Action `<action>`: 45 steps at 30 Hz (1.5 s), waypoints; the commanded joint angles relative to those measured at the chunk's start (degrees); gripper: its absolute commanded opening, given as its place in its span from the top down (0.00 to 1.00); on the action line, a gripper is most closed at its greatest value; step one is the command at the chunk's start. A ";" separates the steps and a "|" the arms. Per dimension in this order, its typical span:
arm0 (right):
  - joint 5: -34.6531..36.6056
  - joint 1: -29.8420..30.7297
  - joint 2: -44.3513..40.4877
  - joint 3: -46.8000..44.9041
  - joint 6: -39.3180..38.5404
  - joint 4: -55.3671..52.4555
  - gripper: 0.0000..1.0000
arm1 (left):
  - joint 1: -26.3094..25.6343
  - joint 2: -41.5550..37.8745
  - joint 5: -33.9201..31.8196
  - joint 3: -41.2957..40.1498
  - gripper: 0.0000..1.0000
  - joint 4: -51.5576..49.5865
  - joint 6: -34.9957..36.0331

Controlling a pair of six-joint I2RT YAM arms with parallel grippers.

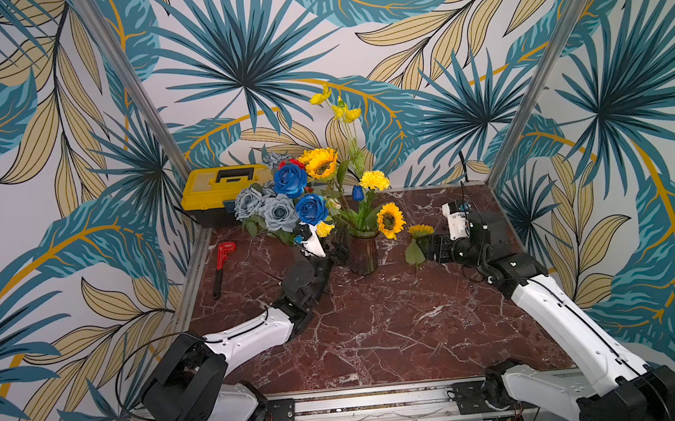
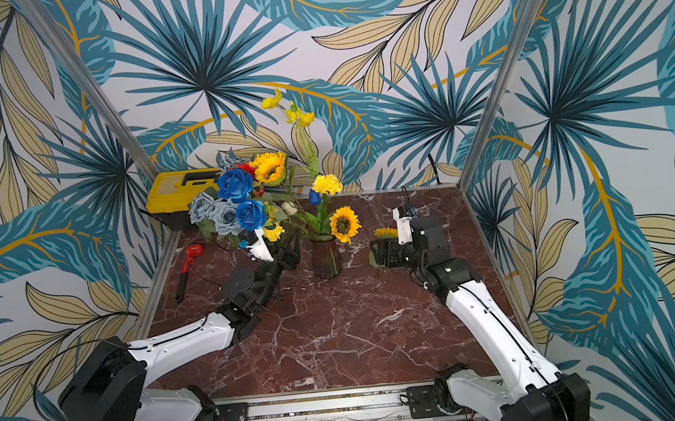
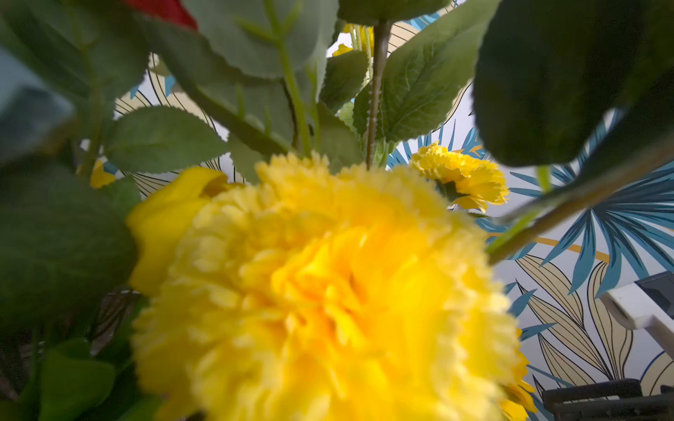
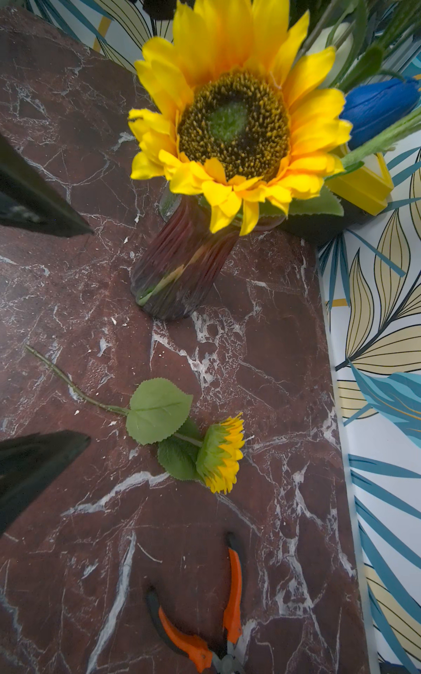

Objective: Pick out yellow flowers from the vase
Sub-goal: Pick up the flower from the vase.

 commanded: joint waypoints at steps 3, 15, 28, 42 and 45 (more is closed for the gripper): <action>-0.70 0.23 -0.27 -0.11 -0.24 0.38 0.17 | 0.20 1.64 -0.76 2.79 0.56 0.55 0.37; -0.63 0.23 -0.02 -0.29 -0.03 0.45 0.16 | 0.13 -2.58 0.24 0.96 0.83 0.63 0.91; -1.05 0.23 -0.05 -0.37 0.32 0.64 0.16 | -1.34 -12.57 -0.26 -5.35 0.88 0.54 1.46; -0.96 0.23 -1.10 -0.55 0.31 0.44 0.15 | -2.22 -26.58 1.46 -9.20 0.91 -0.68 5.39; -0.86 0.23 -1.42 -0.48 0.17 0.38 0.15 | -2.22 -31.60 2.15 -9.16 0.91 -5.47 6.30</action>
